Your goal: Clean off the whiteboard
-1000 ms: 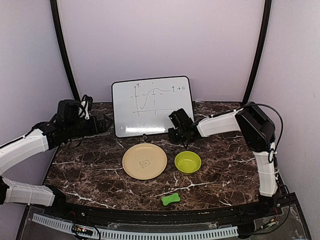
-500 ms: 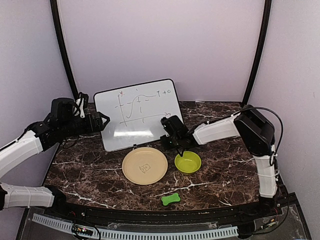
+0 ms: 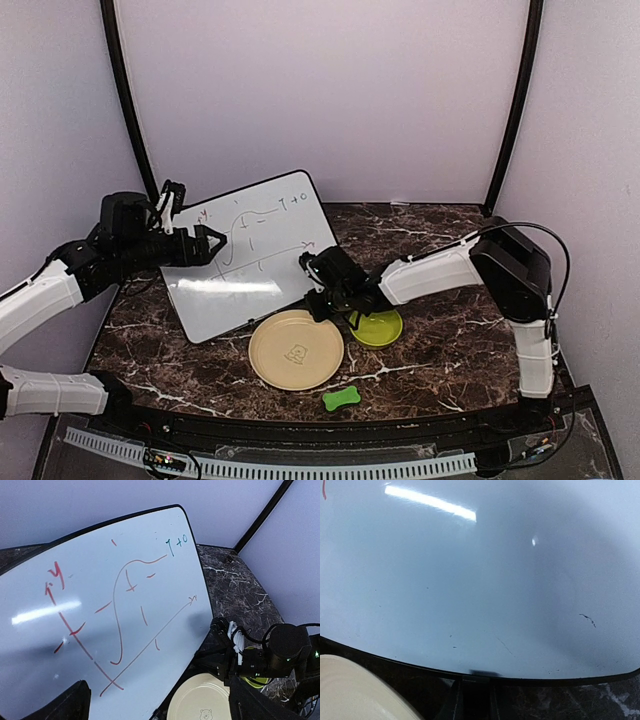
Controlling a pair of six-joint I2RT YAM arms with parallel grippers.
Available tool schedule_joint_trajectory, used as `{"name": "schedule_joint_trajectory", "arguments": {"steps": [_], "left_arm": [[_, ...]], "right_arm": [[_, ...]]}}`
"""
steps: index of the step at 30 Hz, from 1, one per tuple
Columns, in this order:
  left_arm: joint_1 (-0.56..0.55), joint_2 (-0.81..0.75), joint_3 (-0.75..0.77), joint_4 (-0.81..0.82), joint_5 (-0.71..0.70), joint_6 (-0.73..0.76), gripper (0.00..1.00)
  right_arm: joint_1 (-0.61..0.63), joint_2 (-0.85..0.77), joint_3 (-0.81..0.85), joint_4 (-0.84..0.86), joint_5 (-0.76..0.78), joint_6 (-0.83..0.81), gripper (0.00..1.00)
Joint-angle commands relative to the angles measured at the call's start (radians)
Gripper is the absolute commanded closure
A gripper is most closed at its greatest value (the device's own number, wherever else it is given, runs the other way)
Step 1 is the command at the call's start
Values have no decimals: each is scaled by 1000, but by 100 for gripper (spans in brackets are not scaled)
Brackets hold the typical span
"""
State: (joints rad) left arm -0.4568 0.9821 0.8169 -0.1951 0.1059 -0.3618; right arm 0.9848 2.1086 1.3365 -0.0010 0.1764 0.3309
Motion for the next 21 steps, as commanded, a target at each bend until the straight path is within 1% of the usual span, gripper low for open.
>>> {"name": "schedule_joint_trajectory", "arguments": {"steps": [1,6,11,13,16,18,21], "left_arm": [[-19,7,35,-16,37,46,1],[-23,15,50,-9,88,72,1],[-32,10,117,-33,165,108,1],[-32,10,158,-63,160,115,1],[-28,42,263,-132,134,137,1],[-19,71,318,-172,152,146,1],[12,99,359,-180,216,146,1]], "right_arm": [[39,-63,-37,32,-138,-26,100],[39,-91,-67,50,-160,-53,100],[40,-98,-76,47,-172,-114,100],[36,-99,-77,44,-172,-137,100],[20,-105,-84,49,-215,-156,100],[3,-118,-96,59,-232,-164,100],[-21,-137,-108,68,-271,-190,100]]}}
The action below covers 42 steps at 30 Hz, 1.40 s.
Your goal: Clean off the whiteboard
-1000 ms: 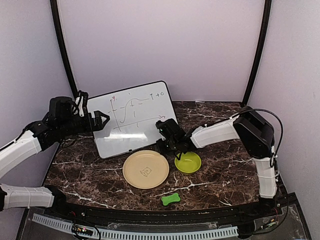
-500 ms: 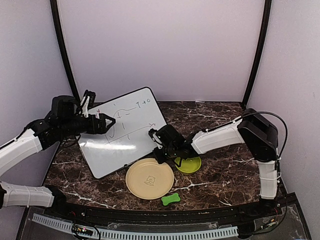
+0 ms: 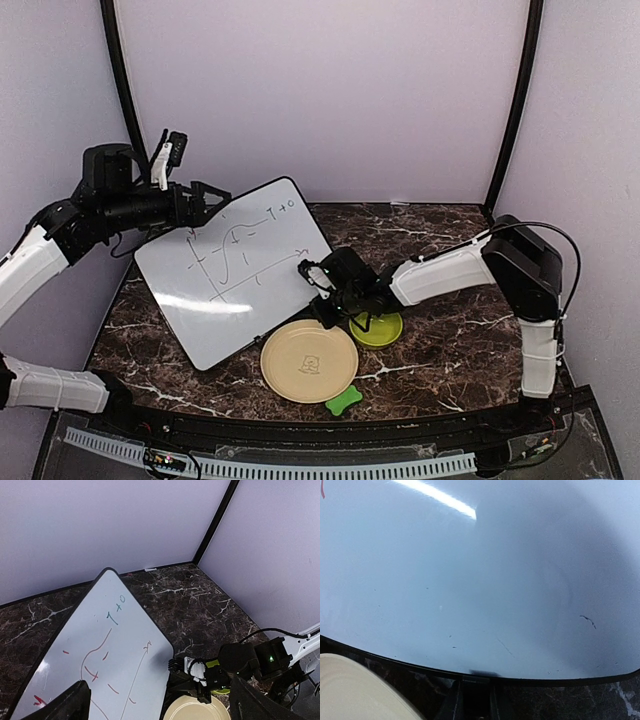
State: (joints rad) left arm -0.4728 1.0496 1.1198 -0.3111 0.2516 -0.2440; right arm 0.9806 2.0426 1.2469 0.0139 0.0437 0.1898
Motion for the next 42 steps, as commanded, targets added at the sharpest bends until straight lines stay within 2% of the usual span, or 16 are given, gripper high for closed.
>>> {"name": "schedule_joint_trajectory", "arguments": {"steps": [1,7,8,9,12,14,18,23,28,32,38,42], "left_arm": [[43,38,64,-56,95,27,1],[87,57,69,-22,162,6,1],[87,58,63,-19,164,0,1],[89,59,60,-11,167,-3,1],[89,59,38,5,175,-20,1],[89,63,26,16,183,-26,1],[89,65,11,31,194,-29,1],[91,58,3,46,197,-37,1],[92,68,1,51,211,-36,1],[97,80,-7,71,230,-41,1],[100,105,-11,109,272,-58,1],[100,101,-16,132,289,-70,1]], "right_arm": [[-23,-76,-21,54,-155,-61,100],[-45,-80,-3,30,-213,-119,100],[-45,-81,2,28,-214,-124,97],[-46,-83,9,23,-214,-127,93],[-47,-99,34,4,-200,-133,69],[-48,-125,39,3,-190,-134,58],[-56,-179,58,-37,-185,-150,48],[-60,-324,-2,-93,-243,-211,48],[-28,-588,-207,-155,-380,-272,47],[84,-706,-336,-253,-306,-268,46],[266,-711,-434,-377,-166,-158,48],[323,-737,-505,-349,-176,-83,48]]}}
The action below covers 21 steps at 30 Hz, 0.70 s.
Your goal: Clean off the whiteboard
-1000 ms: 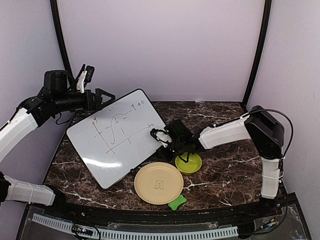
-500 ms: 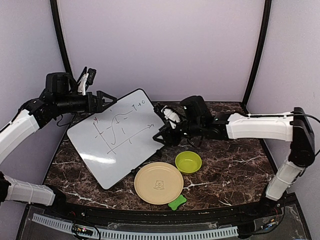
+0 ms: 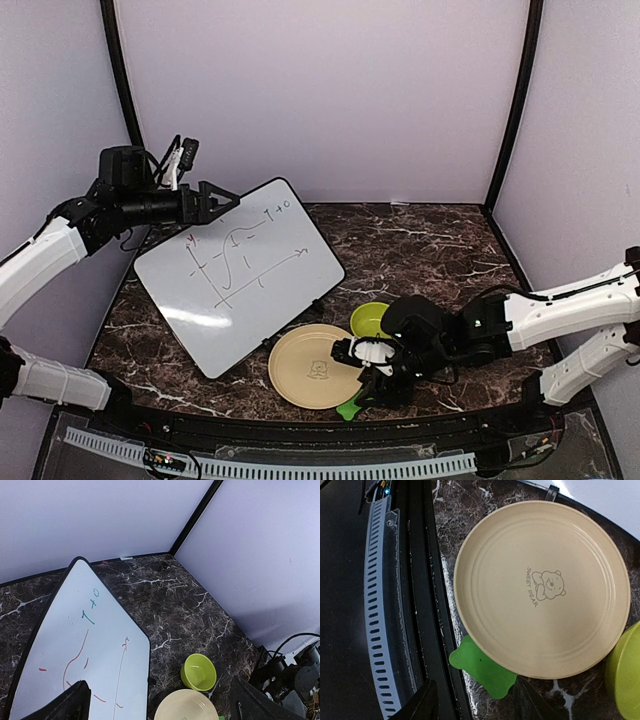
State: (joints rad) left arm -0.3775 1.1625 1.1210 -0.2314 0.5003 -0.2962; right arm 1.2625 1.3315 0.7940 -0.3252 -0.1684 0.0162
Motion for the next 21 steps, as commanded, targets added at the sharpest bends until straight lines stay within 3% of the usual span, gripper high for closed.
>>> {"name": "schedule_joint_trajectory", "arguments": {"steps": [1,7,14,19,21], "left_arm": [[5,-14,-18,57,43,-20,1],[5,-19,-14,58,44,-26,1],[5,-38,-18,60,34,-34,1],[5,-46,-43,71,36,-42,1],[5,-48,-47,72,36,-43,1]], "right_arm": [[44,-39,-70,3,32,103,48],[48,8,-77,0,19,154,45],[140,157,32,-99,270,357,41],[217,213,77,-105,366,527,9],[248,240,99,-104,384,586,4]]}}
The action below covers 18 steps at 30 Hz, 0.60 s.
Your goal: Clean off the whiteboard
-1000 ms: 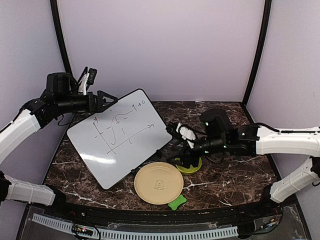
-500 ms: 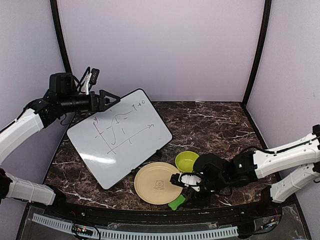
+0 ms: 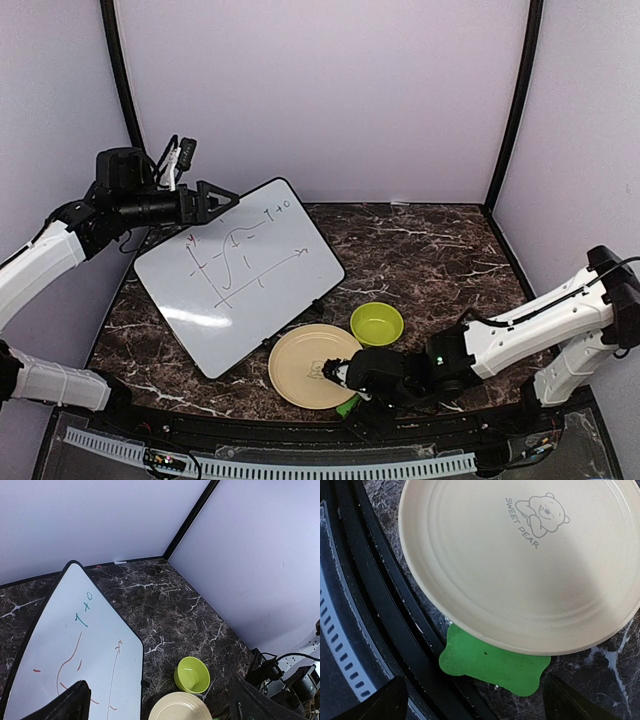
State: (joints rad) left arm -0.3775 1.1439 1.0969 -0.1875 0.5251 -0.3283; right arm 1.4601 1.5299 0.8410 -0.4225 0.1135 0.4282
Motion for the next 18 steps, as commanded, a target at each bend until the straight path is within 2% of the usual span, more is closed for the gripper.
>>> {"name": "schedule_joint_trajectory", "arguments": {"steps": [1,10,18], "left_arm": [[5,-30,-24,28,14,-10,1],[5,-38,-24,40,22,-18,1],[5,-40,-27,42,19,-14,1]], "right_arm": [[65,52,63,-8,108,202,3],[89,242,215,-173,241,421,2],[76,203,182,-161,256,447,2]]}}
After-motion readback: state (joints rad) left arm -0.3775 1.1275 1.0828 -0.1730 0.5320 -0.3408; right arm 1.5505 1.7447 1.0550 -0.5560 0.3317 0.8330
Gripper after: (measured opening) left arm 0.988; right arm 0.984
